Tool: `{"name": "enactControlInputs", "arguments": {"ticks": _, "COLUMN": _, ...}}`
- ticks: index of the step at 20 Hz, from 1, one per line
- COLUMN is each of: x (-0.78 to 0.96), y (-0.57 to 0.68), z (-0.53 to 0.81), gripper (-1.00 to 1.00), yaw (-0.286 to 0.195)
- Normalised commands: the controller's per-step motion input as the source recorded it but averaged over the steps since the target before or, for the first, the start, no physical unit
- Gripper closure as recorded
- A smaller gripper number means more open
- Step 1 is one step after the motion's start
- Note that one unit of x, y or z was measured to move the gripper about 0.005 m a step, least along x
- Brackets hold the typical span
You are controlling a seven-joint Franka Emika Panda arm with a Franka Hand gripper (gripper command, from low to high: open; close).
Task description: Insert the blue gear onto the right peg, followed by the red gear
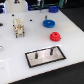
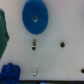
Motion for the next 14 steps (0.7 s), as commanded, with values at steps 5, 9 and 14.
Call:
{"name": "enactControlInputs", "arguments": {"ticks": 5, "x": -0.31, "y": 0.35, "z": -0.56, "gripper": -1.00, "yaw": 0.000}}
{"name": "enactControlInputs", "arguments": {"ticks": 9, "x": -0.24, "y": 0.11, "z": -0.60, "gripper": -1.00, "yaw": 0.000}}
{"name": "enactControlInputs", "arguments": {"ticks": 14, "x": -0.25, "y": 0.11, "z": -0.58, "gripper": -1.00, "yaw": 0.000}}
